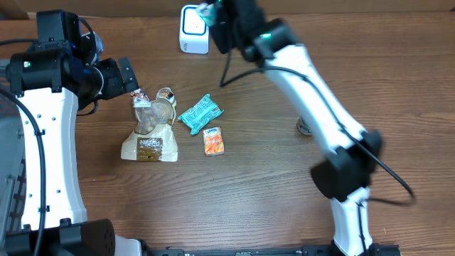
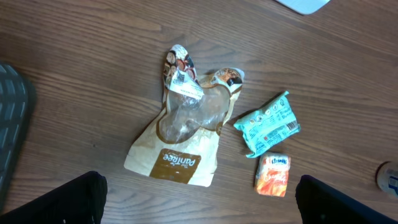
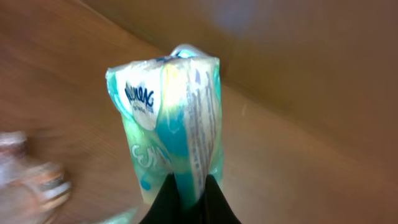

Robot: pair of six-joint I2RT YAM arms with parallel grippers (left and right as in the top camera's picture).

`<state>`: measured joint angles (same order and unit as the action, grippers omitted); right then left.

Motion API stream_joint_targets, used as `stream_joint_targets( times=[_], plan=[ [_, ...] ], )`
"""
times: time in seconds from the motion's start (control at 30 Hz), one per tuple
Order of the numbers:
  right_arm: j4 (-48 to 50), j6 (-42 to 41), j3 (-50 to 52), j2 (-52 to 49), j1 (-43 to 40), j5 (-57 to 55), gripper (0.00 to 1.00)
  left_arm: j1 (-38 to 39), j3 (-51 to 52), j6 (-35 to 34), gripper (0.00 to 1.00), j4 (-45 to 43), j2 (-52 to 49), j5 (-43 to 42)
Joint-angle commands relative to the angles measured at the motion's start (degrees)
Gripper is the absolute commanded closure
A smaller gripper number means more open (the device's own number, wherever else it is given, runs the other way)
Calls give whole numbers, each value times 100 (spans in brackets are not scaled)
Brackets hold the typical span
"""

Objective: Scan the item barcode
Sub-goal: 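Lift the Kleenex pack and present it to the scanner, then carry the Kleenex pack right and lower it beside the jar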

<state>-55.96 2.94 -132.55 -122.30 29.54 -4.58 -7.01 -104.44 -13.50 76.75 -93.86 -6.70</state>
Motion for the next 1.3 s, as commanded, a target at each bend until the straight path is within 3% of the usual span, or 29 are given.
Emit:
stream_joint_targets(
  times=[0.0,0.13,0.2,0.5,0.63,0.83,0.9,1.03,1.1,1.27],
  plan=[
    [-1394,-1679,-57,260,-201,885,96,-15,-39,44,0,-7,85,-22],
    [-2785,-1797,424,238,-302,852,96,-15,-39,42,0,-7,85,-22],
    [-2900,-1797,935,238,-304,745,96,-15,-39,42,0,-9,85,-22],
    [-2044,-2745,3427,238,-586,-492,96,-15,-39,44,0,-7,85,-22],
    [-1784,-2870,3838,238,-861,-1134,96,-15,-39,42,0,-9,85,-22],
    [-1764,-2865,3891,238,-1364,-1211,96,-15,-39,42,0,-9,85,-22],
    [-1775,-2861,3891,238,-1497,-1211,87,-15,-39,42,0,-7,85,-22],
    [-1753,-2520,3871,238,-1681,-739,24,-15,-39,42,0,-9,85,-22],
    [-1738,-2227,3746,240,-1714,-291,18,-15,-39,42,0,-9,85,-22],
    [-2140,-1764,2809,240,-1670,828,18,-15,-39,42,0,-7,85,-22]
  ],
)
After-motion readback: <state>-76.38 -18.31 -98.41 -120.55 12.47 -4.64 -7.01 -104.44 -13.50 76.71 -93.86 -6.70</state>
